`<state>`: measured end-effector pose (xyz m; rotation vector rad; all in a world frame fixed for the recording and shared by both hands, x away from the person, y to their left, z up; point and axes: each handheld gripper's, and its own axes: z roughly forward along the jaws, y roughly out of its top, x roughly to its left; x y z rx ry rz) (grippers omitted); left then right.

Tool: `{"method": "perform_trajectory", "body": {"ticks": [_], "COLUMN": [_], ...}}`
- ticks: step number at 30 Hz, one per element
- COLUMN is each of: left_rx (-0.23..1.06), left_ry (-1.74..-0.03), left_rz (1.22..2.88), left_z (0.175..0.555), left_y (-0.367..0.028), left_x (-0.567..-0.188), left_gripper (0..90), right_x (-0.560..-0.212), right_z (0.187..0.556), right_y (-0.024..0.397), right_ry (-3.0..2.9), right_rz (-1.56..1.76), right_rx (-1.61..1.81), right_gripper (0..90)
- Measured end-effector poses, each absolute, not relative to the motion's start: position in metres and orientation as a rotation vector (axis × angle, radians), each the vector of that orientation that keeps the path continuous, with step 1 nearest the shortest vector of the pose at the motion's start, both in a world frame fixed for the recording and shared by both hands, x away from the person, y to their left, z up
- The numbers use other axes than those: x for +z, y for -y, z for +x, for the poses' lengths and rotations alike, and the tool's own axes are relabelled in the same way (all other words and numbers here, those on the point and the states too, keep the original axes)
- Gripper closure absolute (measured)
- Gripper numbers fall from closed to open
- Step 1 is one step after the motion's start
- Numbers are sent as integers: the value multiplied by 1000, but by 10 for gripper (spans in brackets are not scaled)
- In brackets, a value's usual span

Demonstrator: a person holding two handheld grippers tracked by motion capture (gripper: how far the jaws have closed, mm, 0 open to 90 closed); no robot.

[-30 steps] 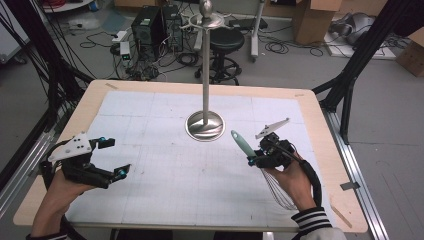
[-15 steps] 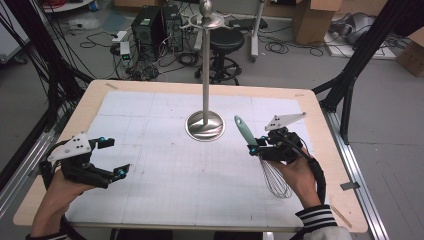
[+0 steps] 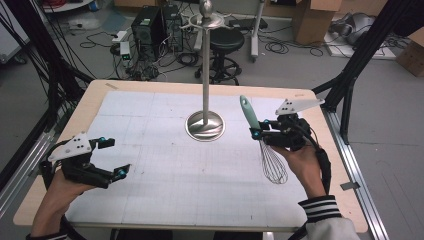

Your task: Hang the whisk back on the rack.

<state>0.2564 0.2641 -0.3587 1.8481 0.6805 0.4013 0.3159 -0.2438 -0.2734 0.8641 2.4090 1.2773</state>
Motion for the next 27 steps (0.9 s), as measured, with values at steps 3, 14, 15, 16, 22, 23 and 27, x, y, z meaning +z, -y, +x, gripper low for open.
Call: {"method": "perform_trajectory", "body": {"ticks": [3,14,15,16,22,23,27], "left_rx": [400,402,403,403,399,399,398], "left_ry": [-684,-684,-684,-682,-687,-687,-686], "left_rz": [1844,1838,1839,1841,1834,1834,1835], "left_z": [257,256,256,257,256,256,257], "left_y": [-264,-266,-266,-266,-267,-267,-267], "left_x": [-359,-358,-358,-358,-358,-358,-358], "left_gripper": [17,17,17,17,17,17,17], "right_x": [-266,-242,-240,-238,-230,-229,-223], "right_z": [321,333,334,335,340,341,346], "right_y": [244,238,237,236,231,229,222], "right_ry": [-2399,-2360,-2355,-2355,-2348,-2348,-2347], "right_rz": [860,818,814,810,790,786,770], "right_rx": [1299,1340,1349,1349,1362,1362,1373], "right_gripper": [694,694,694,694,694,694,694]}}
